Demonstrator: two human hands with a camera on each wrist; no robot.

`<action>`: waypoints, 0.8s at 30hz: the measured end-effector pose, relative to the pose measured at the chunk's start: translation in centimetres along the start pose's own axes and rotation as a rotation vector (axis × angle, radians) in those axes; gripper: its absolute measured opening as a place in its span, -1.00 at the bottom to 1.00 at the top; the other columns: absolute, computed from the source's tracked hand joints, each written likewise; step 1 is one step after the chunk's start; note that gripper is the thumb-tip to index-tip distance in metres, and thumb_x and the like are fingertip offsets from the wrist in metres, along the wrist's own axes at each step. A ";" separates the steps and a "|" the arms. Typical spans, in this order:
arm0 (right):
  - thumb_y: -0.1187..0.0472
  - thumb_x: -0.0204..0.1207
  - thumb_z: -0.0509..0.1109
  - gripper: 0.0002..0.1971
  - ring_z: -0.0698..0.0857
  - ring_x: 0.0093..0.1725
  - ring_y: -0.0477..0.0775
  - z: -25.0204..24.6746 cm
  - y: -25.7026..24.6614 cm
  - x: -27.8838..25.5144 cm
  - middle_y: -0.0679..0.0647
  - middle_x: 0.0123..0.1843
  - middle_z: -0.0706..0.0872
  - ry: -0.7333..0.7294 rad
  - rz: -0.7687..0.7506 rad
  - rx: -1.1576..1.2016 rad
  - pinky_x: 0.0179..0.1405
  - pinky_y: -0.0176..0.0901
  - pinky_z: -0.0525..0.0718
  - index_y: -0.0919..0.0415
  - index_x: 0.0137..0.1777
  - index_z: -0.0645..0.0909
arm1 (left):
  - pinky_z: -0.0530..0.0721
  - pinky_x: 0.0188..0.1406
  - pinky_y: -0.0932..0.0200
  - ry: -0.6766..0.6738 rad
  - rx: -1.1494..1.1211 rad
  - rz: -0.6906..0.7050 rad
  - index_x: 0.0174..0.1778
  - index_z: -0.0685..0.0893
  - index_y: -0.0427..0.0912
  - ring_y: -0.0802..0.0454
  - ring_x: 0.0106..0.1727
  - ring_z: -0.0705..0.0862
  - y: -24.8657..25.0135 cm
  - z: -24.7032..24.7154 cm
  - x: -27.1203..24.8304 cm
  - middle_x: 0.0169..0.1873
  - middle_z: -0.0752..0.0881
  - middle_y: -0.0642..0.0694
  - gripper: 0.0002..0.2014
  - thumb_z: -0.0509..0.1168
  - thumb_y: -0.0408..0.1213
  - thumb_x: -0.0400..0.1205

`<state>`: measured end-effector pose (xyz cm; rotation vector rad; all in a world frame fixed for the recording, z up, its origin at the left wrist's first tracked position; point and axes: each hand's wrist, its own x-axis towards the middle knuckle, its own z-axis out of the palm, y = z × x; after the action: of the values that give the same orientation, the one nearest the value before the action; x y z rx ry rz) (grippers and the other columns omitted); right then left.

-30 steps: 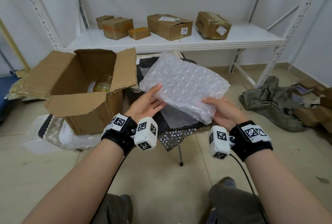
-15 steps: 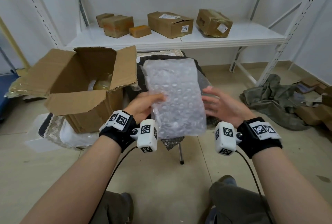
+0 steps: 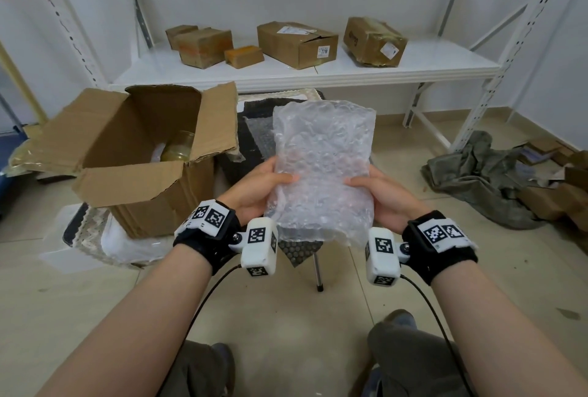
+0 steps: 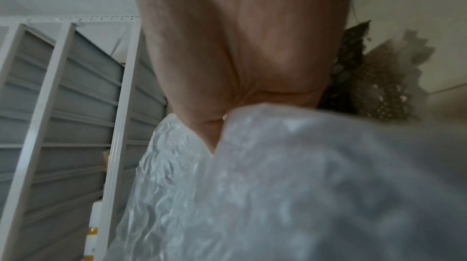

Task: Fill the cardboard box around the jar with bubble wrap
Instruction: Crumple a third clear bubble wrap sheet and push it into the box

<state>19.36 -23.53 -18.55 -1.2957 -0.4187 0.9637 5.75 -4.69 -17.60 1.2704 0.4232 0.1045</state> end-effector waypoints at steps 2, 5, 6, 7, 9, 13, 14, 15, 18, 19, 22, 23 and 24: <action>0.43 0.70 0.24 -0.57 0.74 0.34 0.28 -0.1 0.0 0.1 0.16 0.37 0.75 -0.036 -0.009 0.069 0.36 0.29 0.66 -0.01 0.46 0.54 | 0.79 0.09 -0.03 0.026 0.004 -0.009 0.30 0.60 -0.15 -0.12 0.10 0.80 0.2 -0.1 0.0 0.14 0.79 -0.17 -0.68 0.24 -0.53 0.68; 0.45 0.70 0.22 -0.57 0.68 0.41 0.31 -0.3 0.0 0.4 0.22 0.44 0.69 -0.055 -0.034 0.101 0.43 0.30 0.62 0.06 0.49 0.52 | 0.68 0.15 0.08 0.090 0.059 -0.016 0.33 0.60 -0.35 -0.15 0.12 0.71 0.1 -0.5 0.3 0.19 0.75 -0.27 -0.71 0.24 -0.52 0.68; 0.46 0.70 0.21 -0.56 0.66 0.43 0.34 -0.4 0.1 0.5 0.25 0.46 0.68 -0.058 -0.038 0.103 0.46 0.30 0.59 0.09 0.50 0.51 | 0.65 0.13 0.09 0.101 0.045 -0.021 0.37 0.57 -0.44 -0.20 0.16 0.65 0.0 -0.6 0.4 0.25 0.71 -0.35 -0.68 0.23 -0.51 0.67; 0.47 0.70 0.20 -0.54 0.64 0.45 0.36 -0.5 0.1 0.6 0.26 0.47 0.66 -0.061 -0.038 0.105 0.48 0.31 0.56 0.11 0.53 0.50 | 0.64 0.09 0.10 0.100 0.024 -0.027 0.39 0.56 -0.47 -0.22 0.19 0.63 -0.1 -0.6 0.4 0.32 0.66 -0.41 -0.65 0.23 -0.48 0.68; 0.45 0.71 0.19 -0.50 0.62 0.47 0.35 -0.7 0.3 0.9 0.24 0.50 0.64 -0.068 -0.035 0.106 0.49 0.31 0.52 0.10 0.60 0.44 | 0.74 -0.01 0.10 0.102 0.019 -0.040 0.36 0.64 -0.31 -0.12 0.20 0.72 0.2 -0.2 0.1 0.33 0.69 -0.33 -0.66 0.29 -0.31 0.66; 0.20 0.72 0.32 -0.51 0.74 0.34 0.19 -0.5 0.2 1.0 0.21 0.49 0.65 0.060 -0.022 0.099 0.21 0.09 0.75 0.05 0.63 0.37 | 0.81 -0.20 0.11 0.048 -0.157 -0.049 0.27 0.70 -0.13 -0.10 0.04 0.84 0.8 0.1 -0.3 0.10 0.82 -0.22 -0.56 0.09 0.09 0.75; 0.13 0.71 0.34 -0.48 0.76 0.27 0.14 -0.3 0.1 0.8 0.20 0.46 0.67 0.087 -0.027 0.088 0.06 -0.01 0.79 -0.01 0.64 0.33 | 0.81 -0.21 0.09 0.070 -0.190 -0.053 0.32 0.68 -0.13 -0.11 0.06 0.83 0.7 -0.2 -0.2 0.16 0.80 -0.24 -0.49 0.05 0.15 0.75; 0.08 0.70 0.36 -0.44 0.75 0.24 0.11 -0.2 -0.1 0.5 0.16 0.44 0.67 0.098 -0.037 0.064 -0.02 -0.06 0.80 -0.11 0.65 0.28 | 0.81 -0.21 0.09 0.094 -0.200 -0.049 0.39 0.64 -0.13 -0.11 0.09 0.83 0.7 -0.2 -0.2 0.22 0.77 -0.25 -0.45 0.04 0.19 0.74; -0.01 0.64 0.37 -0.38 0.70 0.33 0.14 0.0 -0.5 -0.1 0.00 0.48 0.59 0.046 -0.080 -0.012 0.16 0.02 0.74 -0.19 0.66 0.26 | 0.82 -0.06 0.04 0.184 -0.213 0.017 0.49 0.54 -0.14 -0.12 0.19 0.79 0.3 -0.5 -0.1 0.27 0.75 -0.23 -0.52 0.15 0.06 0.74; -0.01 0.60 0.40 -0.37 0.69 0.35 0.17 0.1 -0.6 -0.3 0.02 0.49 0.58 0.006 -0.088 -0.038 0.25 0.08 0.72 -0.15 0.65 0.31 | 0.82 -0.01 0.01 0.211 -0.223 0.040 0.48 0.53 -0.17 -0.14 0.19 0.78 0.2 -0.4 0.1 0.28 0.74 -0.24 -0.58 0.22 -0.05 0.74; -0.03 0.45 0.57 -0.34 0.54 0.53 0.14 0.0 -0.6 -0.3 0.01 0.64 0.44 -0.090 -0.073 -0.149 0.59 0.28 0.40 -0.12 0.56 0.49 | 0.83 -0.07 -0.02 0.337 -0.230 0.071 0.47 0.52 -0.23 -0.14 0.07 0.80 -0.2 -0.5 0.5 0.22 0.75 -0.28 -0.53 0.42 -0.31 0.63; -0.03 0.41 0.58 -0.33 0.46 0.58 0.06 0.1 -0.4 -0.2 -0.04 0.68 0.37 -0.111 -0.065 -0.195 0.65 0.26 0.28 -0.13 0.55 0.51 | 0.83 -0.15 0.00 0.367 -0.226 0.067 0.48 0.50 -0.21 -0.13 0.04 0.81 -0.3 -0.5 0.5 0.21 0.75 -0.28 -0.47 0.47 -0.31 0.59; -0.02 0.39 0.57 -0.31 0.43 0.59 0.01 0.2 -0.4 -0.2 -0.08 0.70 0.35 -0.139 -0.063 -0.220 0.67 0.24 0.24 -0.13 0.56 0.51 | 0.82 -0.24 0.05 0.388 -0.221 0.063 0.49 0.48 -0.19 -0.11 0.00 0.81 -0.3 -0.5 0.6 0.19 0.75 -0.26 -0.43 0.50 -0.28 0.56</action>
<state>19.22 -23.54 -18.11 -1.4083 -0.6849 0.9779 6.09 -4.11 -18.21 1.0440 0.6854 0.4445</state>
